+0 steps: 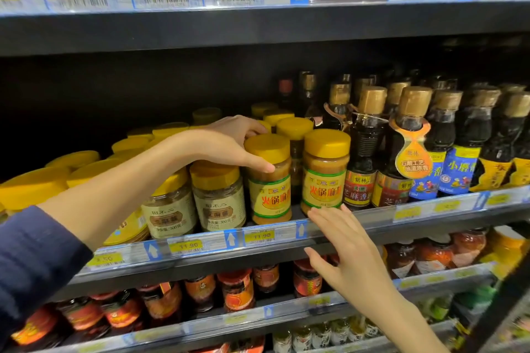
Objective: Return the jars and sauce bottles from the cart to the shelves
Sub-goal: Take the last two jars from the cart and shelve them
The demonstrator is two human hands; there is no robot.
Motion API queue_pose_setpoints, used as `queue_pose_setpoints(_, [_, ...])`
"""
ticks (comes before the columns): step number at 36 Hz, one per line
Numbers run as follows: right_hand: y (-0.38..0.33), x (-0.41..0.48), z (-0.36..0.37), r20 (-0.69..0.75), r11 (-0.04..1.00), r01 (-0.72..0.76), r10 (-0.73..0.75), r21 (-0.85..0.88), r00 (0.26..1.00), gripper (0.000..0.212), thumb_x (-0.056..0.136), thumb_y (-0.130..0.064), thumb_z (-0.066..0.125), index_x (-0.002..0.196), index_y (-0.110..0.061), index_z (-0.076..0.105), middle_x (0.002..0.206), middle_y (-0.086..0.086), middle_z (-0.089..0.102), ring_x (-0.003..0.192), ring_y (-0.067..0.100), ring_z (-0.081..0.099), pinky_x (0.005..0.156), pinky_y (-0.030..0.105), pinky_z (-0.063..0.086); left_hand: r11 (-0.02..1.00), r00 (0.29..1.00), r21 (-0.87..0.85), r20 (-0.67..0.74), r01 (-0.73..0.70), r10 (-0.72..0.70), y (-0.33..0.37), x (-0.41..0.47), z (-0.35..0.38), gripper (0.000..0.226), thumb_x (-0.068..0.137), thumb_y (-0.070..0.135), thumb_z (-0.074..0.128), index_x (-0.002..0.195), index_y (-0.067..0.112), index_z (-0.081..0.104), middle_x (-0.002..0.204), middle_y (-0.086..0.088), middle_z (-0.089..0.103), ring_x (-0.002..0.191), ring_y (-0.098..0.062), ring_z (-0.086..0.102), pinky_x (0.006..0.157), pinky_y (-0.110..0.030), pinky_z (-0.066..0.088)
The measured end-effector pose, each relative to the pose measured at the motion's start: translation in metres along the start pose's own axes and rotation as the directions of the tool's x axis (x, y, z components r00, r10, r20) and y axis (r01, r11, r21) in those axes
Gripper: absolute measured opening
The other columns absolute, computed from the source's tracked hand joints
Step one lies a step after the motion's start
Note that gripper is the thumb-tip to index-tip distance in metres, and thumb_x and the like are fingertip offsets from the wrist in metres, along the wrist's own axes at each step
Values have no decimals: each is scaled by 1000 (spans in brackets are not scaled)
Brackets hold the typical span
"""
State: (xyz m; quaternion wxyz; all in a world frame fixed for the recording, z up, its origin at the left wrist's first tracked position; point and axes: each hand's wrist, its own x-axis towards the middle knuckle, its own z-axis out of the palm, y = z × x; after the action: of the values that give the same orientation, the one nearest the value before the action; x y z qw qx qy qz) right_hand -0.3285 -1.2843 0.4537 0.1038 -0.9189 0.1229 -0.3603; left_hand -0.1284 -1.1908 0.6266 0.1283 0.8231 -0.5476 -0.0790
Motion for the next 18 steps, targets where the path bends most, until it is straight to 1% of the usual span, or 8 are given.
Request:
queue_pose_setpoints(4, [1, -2, 3, -5, 1000, 0, 0, 4, 1000, 51, 80, -34, 54, 124, -8, 57, 121, 1, 63, 119, 10, 46, 117, 28, 15, 998, 1000, 64, 18, 3, -5, 0, 3, -2, 87, 70, 56, 68, 142, 27, 30, 142, 1, 44, 123, -19, 49, 96, -32, 45])
queue_pose_setpoints(8, [3, -4, 7, -11, 1000, -8, 8, 9, 1000, 52, 81, -34, 54, 127, -10, 55, 126, -2, 59, 124, 8, 43, 118, 28, 14, 995, 999, 95, 31, 7, -10, 0, 5, -4, 86, 71, 57, 67, 142, 29, 28, 141, 0, 43, 119, -19, 50, 91, -29, 45])
queue_pose_setpoints(12, [4, -3, 8, -16, 1000, -8, 8, 15, 1000, 51, 81, -33, 54, 126, -11, 56, 124, -2, 61, 123, 8, 44, 118, 28, 15, 991, 999, 130, 45, 7, -13, 3, 2, -5, 82, 74, 57, 64, 142, 31, 25, 142, 1, 41, 113, -16, 48, 86, -27, 43])
queue_pose_setpoints(14, [4, -2, 8, -18, 1000, 0, 1, 17, 1000, 50, 80, -32, 53, 125, -10, 56, 123, -1, 62, 121, 9, 45, 117, 29, 15, 990, 999, 142, 46, 12, -19, 4, -1, -4, 81, 75, 58, 62, 142, 32, 24, 143, 1, 40, 113, -17, 47, 88, -29, 44])
queue_pose_setpoints(16, [5, -3, 7, -8, 1000, 9, -9, 17, 1000, 51, 80, -32, 54, 126, -10, 55, 123, 0, 62, 121, 10, 45, 118, 29, 14, 987, 999, 156, 30, 24, -29, 4, -5, -3, 83, 75, 59, 61, 143, 31, 23, 145, 1, 38, 122, -20, 46, 94, -33, 44])
queue_pose_setpoints(18, [6, -4, 6, 11, 1000, 16, -16, 4, 1000, 55, 78, -32, 60, 128, -10, 54, 125, 1, 61, 123, 11, 43, 118, 29, 13, 992, 999, 123, -19, 31, -29, 6, -12, -1, 86, 73, 59, 62, 144, 29, 23, 146, 0, 38, 126, -21, 45, 99, -35, 44])
